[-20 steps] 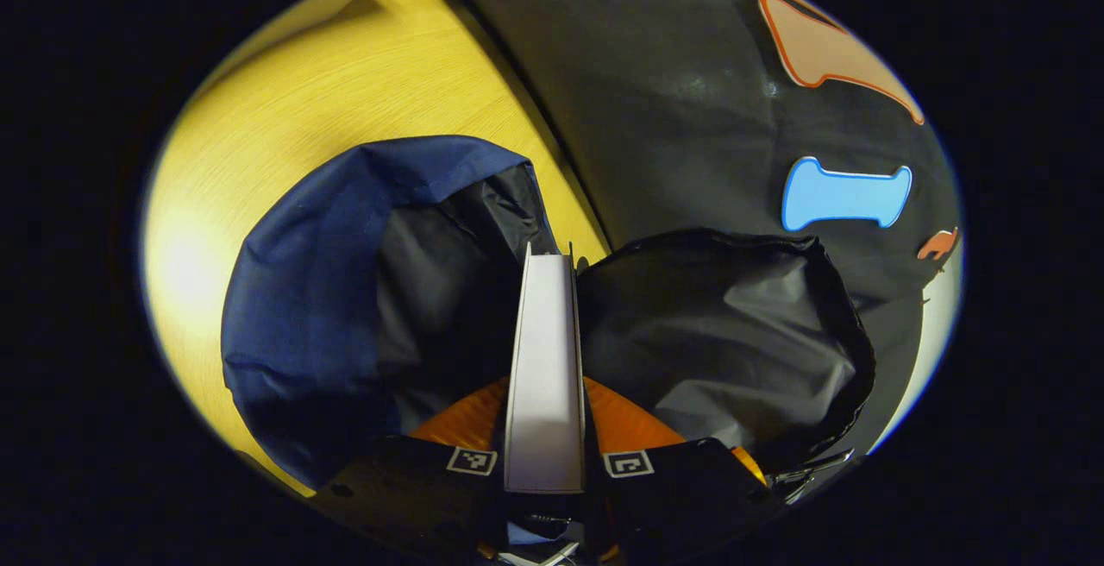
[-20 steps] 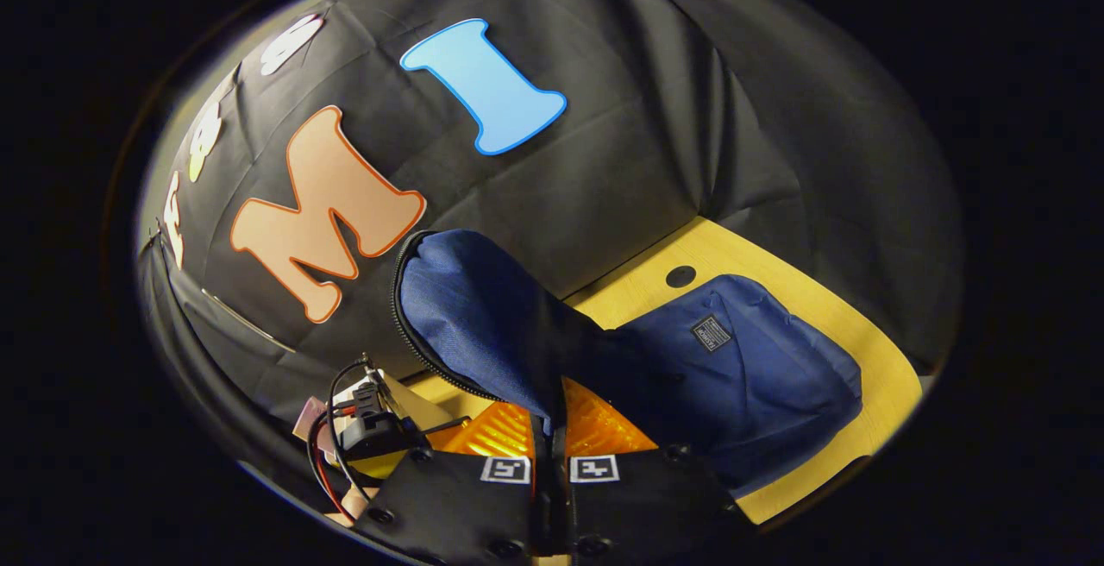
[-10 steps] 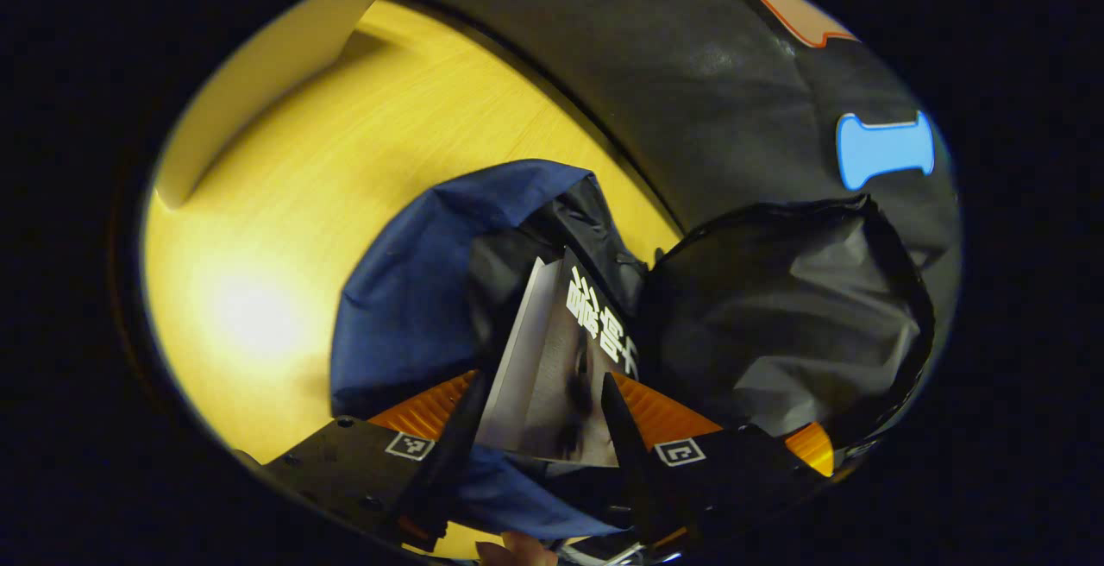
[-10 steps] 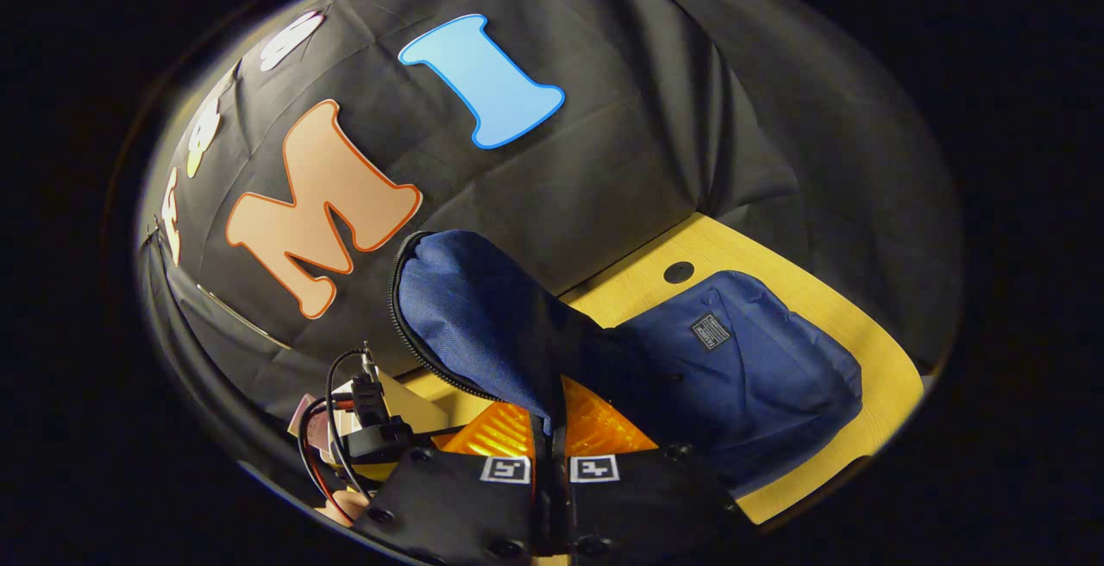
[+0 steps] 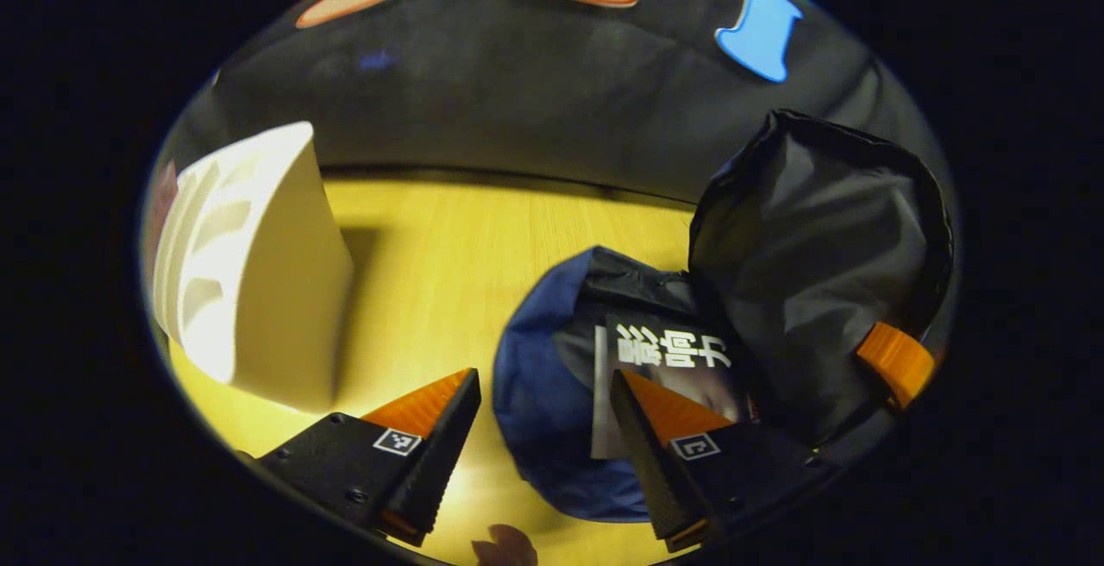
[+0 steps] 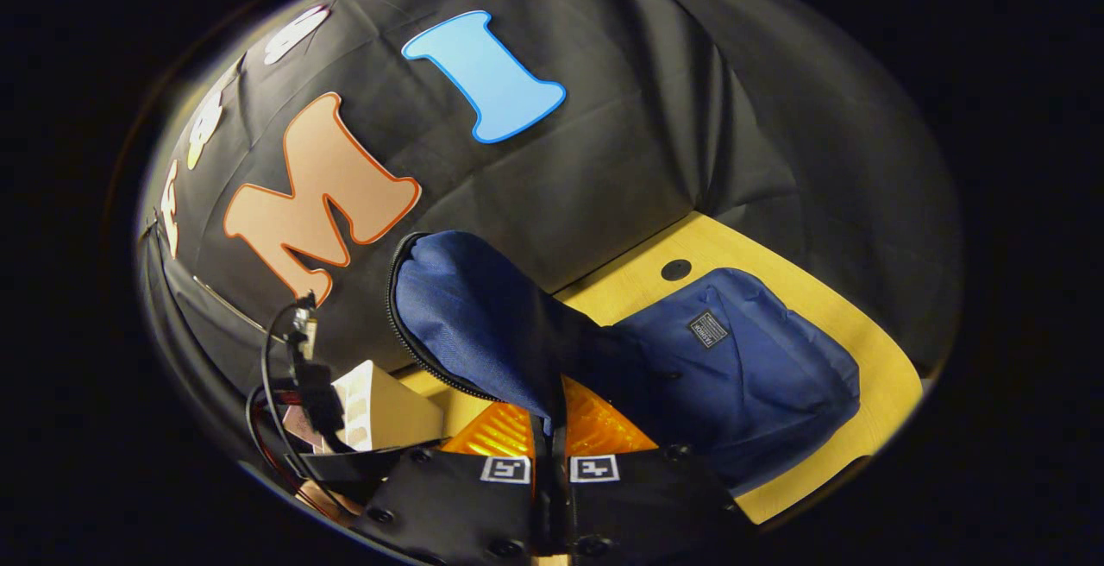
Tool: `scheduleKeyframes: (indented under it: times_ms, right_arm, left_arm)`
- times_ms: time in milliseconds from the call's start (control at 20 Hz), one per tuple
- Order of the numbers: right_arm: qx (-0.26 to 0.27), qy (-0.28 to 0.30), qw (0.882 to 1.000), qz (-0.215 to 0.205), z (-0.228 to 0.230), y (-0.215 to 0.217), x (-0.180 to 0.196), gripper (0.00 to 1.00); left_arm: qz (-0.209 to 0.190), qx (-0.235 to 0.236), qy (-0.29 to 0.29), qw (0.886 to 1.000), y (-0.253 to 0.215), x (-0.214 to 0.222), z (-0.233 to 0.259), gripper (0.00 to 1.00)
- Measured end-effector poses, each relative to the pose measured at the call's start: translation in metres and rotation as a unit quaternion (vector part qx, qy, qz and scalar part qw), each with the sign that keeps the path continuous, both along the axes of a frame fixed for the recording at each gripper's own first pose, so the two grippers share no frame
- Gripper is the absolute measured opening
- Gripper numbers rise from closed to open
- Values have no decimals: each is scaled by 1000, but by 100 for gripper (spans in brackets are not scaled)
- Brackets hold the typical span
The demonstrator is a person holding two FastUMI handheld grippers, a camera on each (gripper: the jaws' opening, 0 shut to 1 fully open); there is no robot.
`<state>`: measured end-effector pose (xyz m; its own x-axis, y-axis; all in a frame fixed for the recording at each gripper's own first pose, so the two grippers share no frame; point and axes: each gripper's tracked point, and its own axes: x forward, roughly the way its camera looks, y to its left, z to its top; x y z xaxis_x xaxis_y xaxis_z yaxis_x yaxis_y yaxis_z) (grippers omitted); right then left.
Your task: Open the schoolbag, grab two books from the bookshelf and put them into the schoolbag.
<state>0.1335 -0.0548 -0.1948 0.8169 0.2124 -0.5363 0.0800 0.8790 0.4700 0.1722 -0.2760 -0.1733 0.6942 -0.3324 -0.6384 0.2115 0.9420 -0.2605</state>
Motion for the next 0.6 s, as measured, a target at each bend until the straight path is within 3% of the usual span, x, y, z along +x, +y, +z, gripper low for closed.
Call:
scheduleKeyframes:
  times_ms: [100,150,250,500,600]
  right_arm:
    - [-2,-1,1000,-1,1,-1,1,2]
    - [-2,-1,1000,-2,2,-1,2,2]
    - [-2,-3,1000,-4,2,-2,2,5]
    - [3,-4,1000,-12,2,-2,2,4]
    - [3,-4,1000,-12,2,-3,2,2]
  left_arm:
    - [-5,17,-48,999,18,8,23,95]
    - [-9,35,-64,997,33,9,31,91]
    - [-3,53,-106,993,66,13,51,94]
    - [61,71,-150,984,180,13,94,91]
    - [88,81,-163,979,228,14,107,94]
